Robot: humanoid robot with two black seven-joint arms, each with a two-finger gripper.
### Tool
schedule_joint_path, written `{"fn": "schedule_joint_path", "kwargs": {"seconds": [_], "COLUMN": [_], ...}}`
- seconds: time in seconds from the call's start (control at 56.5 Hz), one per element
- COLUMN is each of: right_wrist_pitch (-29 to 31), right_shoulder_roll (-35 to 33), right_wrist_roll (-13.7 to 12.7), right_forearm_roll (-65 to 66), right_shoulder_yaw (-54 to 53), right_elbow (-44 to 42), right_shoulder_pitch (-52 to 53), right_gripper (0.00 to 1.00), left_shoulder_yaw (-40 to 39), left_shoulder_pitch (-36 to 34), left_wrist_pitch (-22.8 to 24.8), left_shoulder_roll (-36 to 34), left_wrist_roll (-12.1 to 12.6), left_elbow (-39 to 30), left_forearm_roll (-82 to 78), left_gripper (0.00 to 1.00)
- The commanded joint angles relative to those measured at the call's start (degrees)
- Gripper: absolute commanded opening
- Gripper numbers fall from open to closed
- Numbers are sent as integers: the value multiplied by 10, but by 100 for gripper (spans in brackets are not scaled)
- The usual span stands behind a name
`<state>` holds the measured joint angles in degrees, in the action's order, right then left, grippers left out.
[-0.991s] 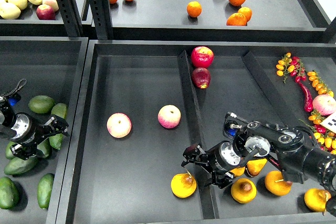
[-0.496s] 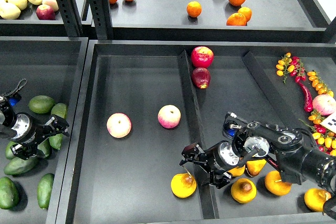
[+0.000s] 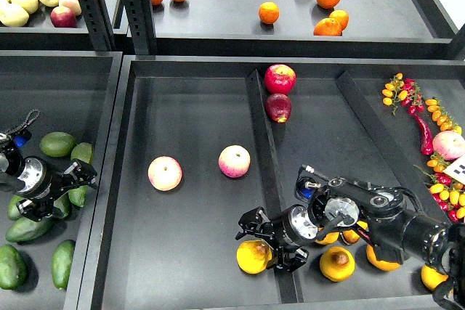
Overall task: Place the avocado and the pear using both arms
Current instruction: 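Close the right gripper on the yellow pear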
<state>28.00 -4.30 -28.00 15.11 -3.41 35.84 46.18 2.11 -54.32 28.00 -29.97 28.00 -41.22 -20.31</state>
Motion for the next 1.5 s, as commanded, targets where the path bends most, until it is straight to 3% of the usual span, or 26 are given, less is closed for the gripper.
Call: {"fn": "schedule_joint_path", "kwargs": {"seconds": [0.0,0.921,1.186,1.292,1.487], "right_wrist_pitch": [0,0,0,0,0], "right_shoulder_roll": [0,17,21,26,32], "right_wrist_roll": [0,0,0,0,0], "right_forearm_roll": [0,4,4,4,4], "right_shoulder_yaw": [2,-3,-24,-42,-45], "right_elbow": [-4,-34,-47,-59,-63], "right_shoulder_pitch": [0,-5,-8,-12,-11], "right_gripper": [100,90,69,56,47], "left_shoulder_yaw": [0,-3,-3,-3,-3], "left_shoulder_pitch": [0,3,3,3,4], "left_wrist_pitch": [0,0,0,0,0], "left_shoulder_roll": [0,1,1,1,1], "left_wrist_roll": [0,0,0,0,0], "left_elbow": [0,1,0,1,1], "left_forearm_roll": [0,0,0,0,0], "left_gripper": [98,98,98,98,98]}}
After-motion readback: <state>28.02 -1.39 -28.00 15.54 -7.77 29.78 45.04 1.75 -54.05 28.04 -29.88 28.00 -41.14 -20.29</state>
